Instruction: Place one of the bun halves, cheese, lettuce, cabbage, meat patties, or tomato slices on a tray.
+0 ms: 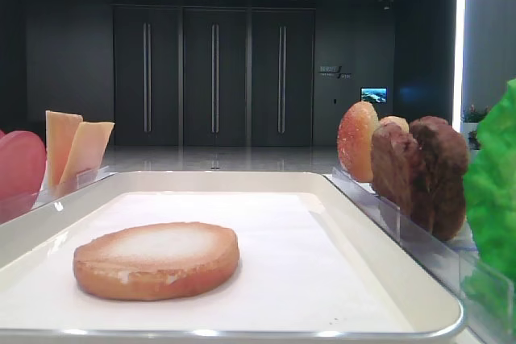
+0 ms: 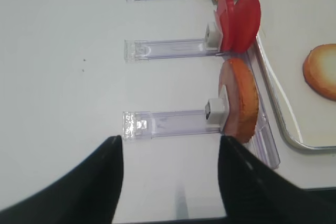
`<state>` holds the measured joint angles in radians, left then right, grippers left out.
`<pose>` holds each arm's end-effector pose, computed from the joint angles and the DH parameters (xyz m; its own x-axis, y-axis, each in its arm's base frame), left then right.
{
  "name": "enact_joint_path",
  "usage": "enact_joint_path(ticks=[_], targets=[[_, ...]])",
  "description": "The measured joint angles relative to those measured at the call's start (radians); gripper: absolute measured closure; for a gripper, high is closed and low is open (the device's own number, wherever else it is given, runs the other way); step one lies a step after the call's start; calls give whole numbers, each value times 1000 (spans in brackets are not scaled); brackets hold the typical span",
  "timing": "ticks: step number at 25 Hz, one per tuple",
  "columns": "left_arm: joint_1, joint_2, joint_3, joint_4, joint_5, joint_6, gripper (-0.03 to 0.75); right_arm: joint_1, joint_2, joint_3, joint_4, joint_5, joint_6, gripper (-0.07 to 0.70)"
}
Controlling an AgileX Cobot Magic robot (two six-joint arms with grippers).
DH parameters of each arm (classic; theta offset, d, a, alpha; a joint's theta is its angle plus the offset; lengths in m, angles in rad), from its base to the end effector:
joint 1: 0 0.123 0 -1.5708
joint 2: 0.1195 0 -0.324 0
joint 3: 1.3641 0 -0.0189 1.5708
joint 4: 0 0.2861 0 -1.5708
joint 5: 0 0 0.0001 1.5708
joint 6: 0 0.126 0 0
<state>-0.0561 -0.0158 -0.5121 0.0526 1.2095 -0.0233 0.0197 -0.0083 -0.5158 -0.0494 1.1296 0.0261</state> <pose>0.0051 0.0059 0.2666 -0.5588 0.0267 -0.8289 0.0127 0.9996 0.0236 0.0109 -0.0054 0.2762 -0.4948 -0.0048 -0.8690 0.0216 0.9996 -0.0178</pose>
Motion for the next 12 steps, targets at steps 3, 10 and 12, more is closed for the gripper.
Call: enact_joint_path(ticks=[3,10,12], targets=[[0,-1,15,0,-45,0,276,0,0,0,0,0,0,325],[0,-1,38,-12,-91,23,281,0,0,0,0,0,0,325],[0,-1,38,-12,-92,23,289,0,0,0,0,0,0,325]])
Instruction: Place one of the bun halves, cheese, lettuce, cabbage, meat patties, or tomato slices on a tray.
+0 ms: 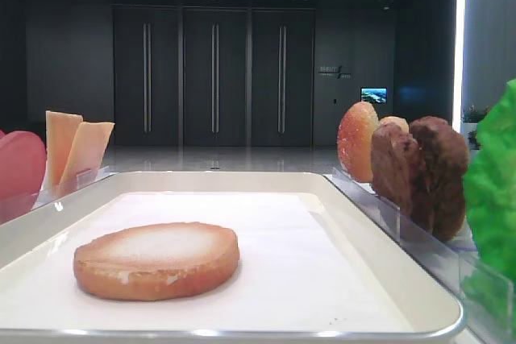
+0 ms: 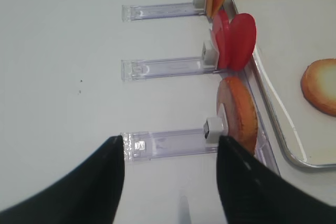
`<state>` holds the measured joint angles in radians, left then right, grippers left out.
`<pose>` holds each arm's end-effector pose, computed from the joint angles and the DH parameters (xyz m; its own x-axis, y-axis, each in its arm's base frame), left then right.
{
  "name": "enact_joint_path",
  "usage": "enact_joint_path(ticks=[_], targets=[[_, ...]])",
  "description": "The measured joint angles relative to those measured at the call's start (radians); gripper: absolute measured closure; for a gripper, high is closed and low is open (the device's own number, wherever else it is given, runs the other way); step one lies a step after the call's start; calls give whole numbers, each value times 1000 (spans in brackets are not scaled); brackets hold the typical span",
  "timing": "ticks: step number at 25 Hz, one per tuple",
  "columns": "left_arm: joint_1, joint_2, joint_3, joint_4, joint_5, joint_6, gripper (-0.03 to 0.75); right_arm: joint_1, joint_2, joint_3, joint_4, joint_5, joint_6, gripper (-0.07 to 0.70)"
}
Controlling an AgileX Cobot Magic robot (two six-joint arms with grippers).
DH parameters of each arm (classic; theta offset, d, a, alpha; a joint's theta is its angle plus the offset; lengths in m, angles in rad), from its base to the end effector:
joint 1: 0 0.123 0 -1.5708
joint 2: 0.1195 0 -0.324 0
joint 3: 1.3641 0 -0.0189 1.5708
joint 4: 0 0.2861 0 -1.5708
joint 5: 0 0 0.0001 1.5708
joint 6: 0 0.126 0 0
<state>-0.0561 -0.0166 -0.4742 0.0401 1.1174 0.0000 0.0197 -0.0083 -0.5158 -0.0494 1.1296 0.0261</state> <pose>0.0153 0.0037 0.2637 -0.5120 0.0463 -0.8577 0.0342 0.9989 0.0336 0.0109 -0.0054 0.2762 -0.4948 -0.0048 -0.8690 0.0216 0.9996 -0.0178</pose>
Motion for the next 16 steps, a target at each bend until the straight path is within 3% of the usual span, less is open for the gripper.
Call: enact_joint_path(ticks=[16], targets=[[0,0,0,-2,-2,6,305,0,0,0,0,0,0,325]])
